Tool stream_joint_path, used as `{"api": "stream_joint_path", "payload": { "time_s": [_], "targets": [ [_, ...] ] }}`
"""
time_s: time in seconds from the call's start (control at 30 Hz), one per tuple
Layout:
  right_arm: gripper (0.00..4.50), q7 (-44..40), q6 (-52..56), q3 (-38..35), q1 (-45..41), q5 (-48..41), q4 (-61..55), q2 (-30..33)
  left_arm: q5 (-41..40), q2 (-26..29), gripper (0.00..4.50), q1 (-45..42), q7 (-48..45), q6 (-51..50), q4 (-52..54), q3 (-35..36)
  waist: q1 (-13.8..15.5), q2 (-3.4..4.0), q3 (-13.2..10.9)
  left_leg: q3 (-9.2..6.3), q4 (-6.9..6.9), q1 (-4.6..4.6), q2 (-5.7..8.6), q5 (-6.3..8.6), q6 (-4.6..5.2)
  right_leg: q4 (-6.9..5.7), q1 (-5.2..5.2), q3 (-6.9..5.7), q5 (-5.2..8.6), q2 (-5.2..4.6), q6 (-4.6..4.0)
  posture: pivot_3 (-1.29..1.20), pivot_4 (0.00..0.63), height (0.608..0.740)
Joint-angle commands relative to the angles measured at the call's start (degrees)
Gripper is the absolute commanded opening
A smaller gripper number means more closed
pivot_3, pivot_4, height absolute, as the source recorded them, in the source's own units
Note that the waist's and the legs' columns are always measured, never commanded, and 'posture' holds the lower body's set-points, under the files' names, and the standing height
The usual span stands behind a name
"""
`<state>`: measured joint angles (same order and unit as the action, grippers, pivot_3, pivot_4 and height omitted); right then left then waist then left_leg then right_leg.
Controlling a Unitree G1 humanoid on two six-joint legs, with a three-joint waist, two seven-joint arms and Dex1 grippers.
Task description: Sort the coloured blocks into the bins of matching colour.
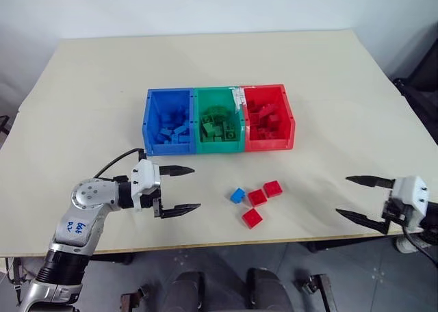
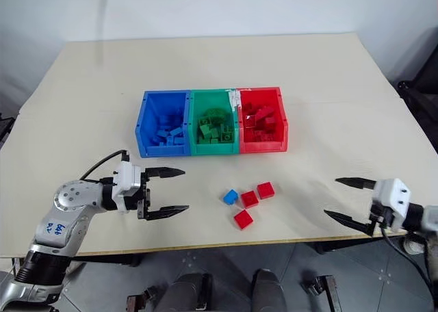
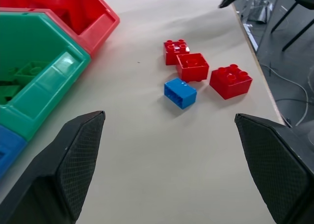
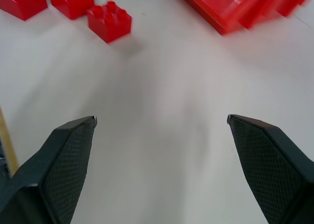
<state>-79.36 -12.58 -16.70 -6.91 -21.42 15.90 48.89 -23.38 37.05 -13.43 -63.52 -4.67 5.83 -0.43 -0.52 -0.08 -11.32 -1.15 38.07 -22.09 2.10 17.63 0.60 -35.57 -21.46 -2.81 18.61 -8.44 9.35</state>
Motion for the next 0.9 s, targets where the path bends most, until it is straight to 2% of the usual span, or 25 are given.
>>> {"api": "stream_joint_path", "payload": {
  "time_s": [0.03,0.2,0.37,0.47,0.7,0.9],
  "targets": [
    [4.46,-1.7,3.6,7.6,-6.3,3.1,-0.8,0.3,0.1,1.3,4.5,1.5,-0.3,0.8,1.4,1.6,0.2,0.0,0.0,-0.02,0.01,0.0,0.0,0.0,0.0,-0.01,-0.01,0.0,0.0,0.0,0.0,0.0,0.15,0.74],
    [4.46,-4.3,6.4,16.9,-16.1,6.5,3.6,-2.6,-0.1,2.0,4.5,4.0,1.2,0.5,3.6,3.0,0.7,0.0,0.0,-0.13,0.03,-0.07,0.06,0.0,0.0,0.03,-0.02,-0.06,0.0,-0.07,0.0,0.0,0.15,0.74],
    [4.46,-7.2,4.9,22.4,-22.3,8.3,9.4,-7.0,-0.5,2.5,4.5,8.1,3.4,-0.1,7.0,5.4,0.6,0.0,0.0,-0.25,0.05,-0.15,0.11,0.02,0.0,0.04,-0.02,-0.14,-0.01,-0.1,0.0,0.0,0.15,0.74],
    [3.82,-8.1,2.9,23.4,-24.2,9.1,12.8,-8.2,-0.6,2.9,4.5,10.2,4.5,-0.4,8.6,7.0,0.4,0.0,0.0,-0.24,0.03,-0.12,0.09,0.02,-0.02,0.04,-0.03,-0.15,-0.01,-0.08,0.0,0.0,0.15,0.74],
    [1.41,-9.2,0.7,23.1,-25.5,8.9,16.0,-9.0,-0.5,2.9,4.5,12.3,6.0,-0.5,10.1,8.4,0.5,0.0,0.0,-0.25,0.04,-0.13,0.09,0.03,-0.02,0.04,-0.02,-0.17,-0.01,-0.08,0.0,0.0,0.15,0.74],
    [1.38,-5.7,2.7,19.1,-25.0,5.8,14.2,-8.6,-0.5,2.6,4.5,12.6,7.0,-0.1,10.5,8.6,0.4,0.0,0.0,-0.24,0.03,-0.13,0.09,0.03,-0.02,0.03,-0.03,-0.16,-0.01,-0.08,0.0,0.0,0.15,0.74]
  ]
}}
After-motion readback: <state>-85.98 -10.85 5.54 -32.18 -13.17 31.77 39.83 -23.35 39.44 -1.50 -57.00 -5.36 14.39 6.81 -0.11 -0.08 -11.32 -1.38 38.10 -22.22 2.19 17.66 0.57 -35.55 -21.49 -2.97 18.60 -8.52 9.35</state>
